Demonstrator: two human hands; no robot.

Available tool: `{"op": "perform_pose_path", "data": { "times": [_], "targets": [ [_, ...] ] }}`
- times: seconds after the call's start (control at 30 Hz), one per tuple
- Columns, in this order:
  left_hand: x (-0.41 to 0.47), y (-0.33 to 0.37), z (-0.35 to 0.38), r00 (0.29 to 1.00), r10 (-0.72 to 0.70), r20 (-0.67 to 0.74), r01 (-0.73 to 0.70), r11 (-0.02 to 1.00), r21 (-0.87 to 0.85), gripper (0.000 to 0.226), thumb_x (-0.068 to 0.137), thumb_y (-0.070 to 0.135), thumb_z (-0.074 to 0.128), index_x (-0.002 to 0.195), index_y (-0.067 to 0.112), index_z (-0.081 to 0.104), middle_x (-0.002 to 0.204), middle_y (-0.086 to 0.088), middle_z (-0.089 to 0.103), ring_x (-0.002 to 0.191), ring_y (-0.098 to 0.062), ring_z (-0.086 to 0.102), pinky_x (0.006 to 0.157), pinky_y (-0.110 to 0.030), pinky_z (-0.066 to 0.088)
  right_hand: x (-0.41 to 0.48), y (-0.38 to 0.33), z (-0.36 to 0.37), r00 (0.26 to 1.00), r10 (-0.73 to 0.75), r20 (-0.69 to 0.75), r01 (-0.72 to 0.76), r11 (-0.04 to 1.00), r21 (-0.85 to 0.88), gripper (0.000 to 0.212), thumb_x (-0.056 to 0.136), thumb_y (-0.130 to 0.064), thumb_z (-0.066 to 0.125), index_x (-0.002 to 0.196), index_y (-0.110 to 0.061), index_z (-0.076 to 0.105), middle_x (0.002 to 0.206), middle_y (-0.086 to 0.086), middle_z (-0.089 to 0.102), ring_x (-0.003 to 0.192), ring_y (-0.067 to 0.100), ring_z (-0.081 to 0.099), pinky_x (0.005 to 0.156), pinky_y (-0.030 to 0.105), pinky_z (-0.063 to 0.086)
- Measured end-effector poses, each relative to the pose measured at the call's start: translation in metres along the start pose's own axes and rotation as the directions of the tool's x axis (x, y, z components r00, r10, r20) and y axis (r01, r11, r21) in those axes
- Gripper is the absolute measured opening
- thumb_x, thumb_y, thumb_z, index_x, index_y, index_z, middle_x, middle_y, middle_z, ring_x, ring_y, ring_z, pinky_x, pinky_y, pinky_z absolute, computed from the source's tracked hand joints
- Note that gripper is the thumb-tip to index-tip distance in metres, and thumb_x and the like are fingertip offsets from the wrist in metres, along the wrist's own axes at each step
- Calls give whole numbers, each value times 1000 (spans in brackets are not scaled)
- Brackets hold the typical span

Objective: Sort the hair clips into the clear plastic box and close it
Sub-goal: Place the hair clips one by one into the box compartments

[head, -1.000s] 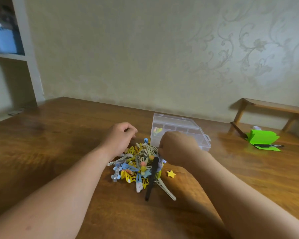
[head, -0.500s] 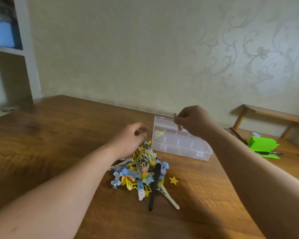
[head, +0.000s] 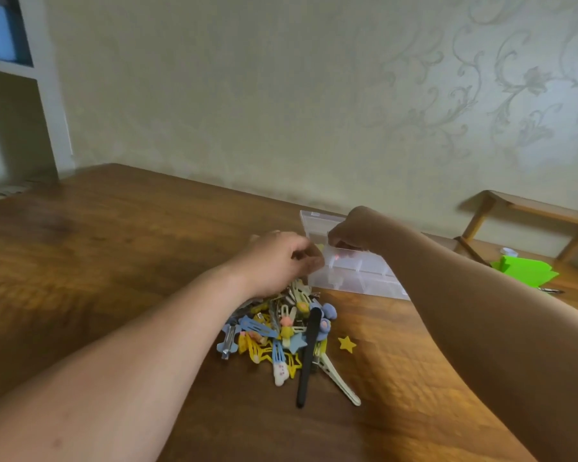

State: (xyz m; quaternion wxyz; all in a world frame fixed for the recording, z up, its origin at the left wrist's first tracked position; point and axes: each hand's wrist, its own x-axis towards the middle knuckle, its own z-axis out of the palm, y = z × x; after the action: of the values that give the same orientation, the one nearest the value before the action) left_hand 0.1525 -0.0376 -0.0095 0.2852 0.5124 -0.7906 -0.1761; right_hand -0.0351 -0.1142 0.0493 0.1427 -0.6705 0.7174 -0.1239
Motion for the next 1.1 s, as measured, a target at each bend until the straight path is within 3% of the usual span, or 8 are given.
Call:
{"op": "perform_pose_path", "data": {
  "times": [0.17, 0.5, 0.6, 0.8, 0.9, 1.0, 1.1],
  "targets": [
    [-2, 3, 2, 1000, 26, 2, -26, 999, 35, 37, 103, 62, 56, 117, 35, 77, 117, 14, 72, 116, -15, 64, 111, -52, 45, 3, -1, 8, 996, 58, 64, -60, 998, 25, 19, 91, -17, 68, 74, -9, 65, 69, 6, 62, 63, 21, 58, 65, 29, 47],
    [-3, 2, 2, 1000, -12, 3, 12, 1000, -21, 32, 104, 60, 57, 119, 39, 76, 117, 17, 76, 115, -13, 69, 114, -56, 45, 11, 1, 10, 995, 100, 18, -101, 976, 194, 8, 80, -13, 70, 73, -9, 68, 71, 9, 64, 67, 25, 56, 68, 32, 49],
    [-3, 3, 3, 1000, -16, -4, 16, 999, -36, 30, 103, 63, 58, 116, 42, 76, 116, 19, 77, 114, -11, 69, 113, -55, 46, 13, 3, 13, 995, 96, 38, -100, 988, 121, 11, 76, -21, 72, 77, -10, 72, 69, 7, 67, 64, 24, 58, 64, 31, 48],
    [-3, 1, 3, 999, -34, 4, 35, 998, -55, 35, 100, 69, 57, 115, 44, 75, 114, 20, 77, 110, -8, 70, 109, -50, 52, 13, -5, 13, 976, 41, 215, -35, 999, -32, 19, 97, -23, 70, 85, -10, 63, 82, 7, 59, 70, 18, 54, 63, 26, 45],
    [-4, 1, 2, 1000, -31, -3, 30, 997, -77, 35, 102, 66, 57, 123, 44, 74, 116, 20, 77, 113, -7, 69, 113, -52, 48, 15, 1, 15, 991, 33, 131, -36, 999, 20, 18, 90, -24, 72, 81, -9, 67, 78, 8, 63, 69, 21, 56, 65, 29, 47],
    [-5, 1, -4, 999, -43, -27, 39, 990, -132, 39, 106, 61, 52, 140, 45, 64, 122, 16, 72, 118, -13, 66, 115, -53, 45, 11, 16, 12, 998, -29, -50, 39, 978, 207, 19, 85, -26, 70, 80, -9, 75, 79, 10, 74, 67, 24, 58, 65, 36, 50],
    [-5, -2, -13, 996, -53, -72, 38, 980, -195, 38, 112, 46, 50, 147, 34, 61, 121, 7, 69, 115, -15, 66, 105, -42, 52, -17, 30, 3, 967, -105, -234, 175, 936, 305, 18, 94, -30, 67, 87, -16, 77, 86, 13, 77, 63, 22, 58, 63, 35, 48]
  ]
}}
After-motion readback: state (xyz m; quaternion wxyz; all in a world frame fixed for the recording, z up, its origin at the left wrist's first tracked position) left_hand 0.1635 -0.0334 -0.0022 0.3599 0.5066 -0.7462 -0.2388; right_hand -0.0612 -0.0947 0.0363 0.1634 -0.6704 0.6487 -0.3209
